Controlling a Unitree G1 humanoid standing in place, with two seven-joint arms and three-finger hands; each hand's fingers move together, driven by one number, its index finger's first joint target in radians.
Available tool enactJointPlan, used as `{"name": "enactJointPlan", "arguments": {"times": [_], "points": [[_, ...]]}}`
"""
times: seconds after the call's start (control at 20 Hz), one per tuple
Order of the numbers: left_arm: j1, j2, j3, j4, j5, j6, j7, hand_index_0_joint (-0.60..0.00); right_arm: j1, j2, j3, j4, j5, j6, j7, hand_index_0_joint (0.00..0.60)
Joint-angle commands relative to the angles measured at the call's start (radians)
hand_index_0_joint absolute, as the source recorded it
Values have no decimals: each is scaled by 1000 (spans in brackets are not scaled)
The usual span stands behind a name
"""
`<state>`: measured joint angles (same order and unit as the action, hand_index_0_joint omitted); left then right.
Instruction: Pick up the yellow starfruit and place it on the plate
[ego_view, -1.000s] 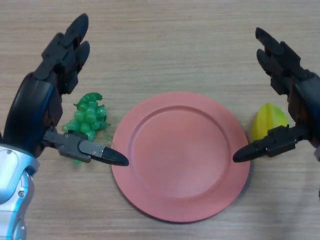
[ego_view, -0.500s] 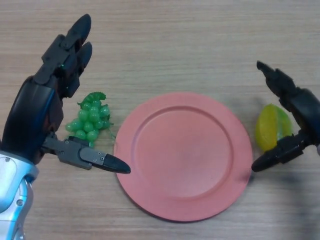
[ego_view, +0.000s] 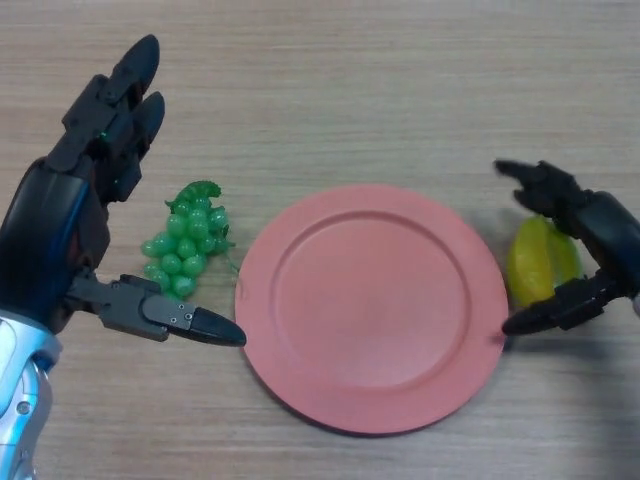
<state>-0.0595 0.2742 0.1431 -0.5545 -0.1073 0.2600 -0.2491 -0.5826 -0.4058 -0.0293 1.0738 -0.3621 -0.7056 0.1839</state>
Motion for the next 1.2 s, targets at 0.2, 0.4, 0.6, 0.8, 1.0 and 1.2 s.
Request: {"name": "enactJointPlan", "arguments": {"times": [0.2, 0.4, 0.6, 0.8, 1.0, 1.2], "points": [[-23, 46, 81, -43, -46, -92, -11, 0, -95, -56, -84, -40, 117, -138, -64, 600], [-18, 50, 94, -39, -54, -83, -24, 0, -70, -72, -70, -173, 100, -90, -98, 600], [-21, 45, 97, -23, -56, -116, -22, 0, 35, 0, -71, -573, 237, 177, 17, 600], [-32, 52, 110, -16, -83, -128, -13, 0, 196, 113, -13, -1067, 439, 693, 158, 600], [-36, 55, 103, 3, -95, -164, -5, 0, 273, 198, 79, -1211, 398, 805, 132, 600], [-45, 60, 107, 1, -103, -173, -7, 0, 304, 215, 186, -1140, 312, 689, 73, 600]]}}
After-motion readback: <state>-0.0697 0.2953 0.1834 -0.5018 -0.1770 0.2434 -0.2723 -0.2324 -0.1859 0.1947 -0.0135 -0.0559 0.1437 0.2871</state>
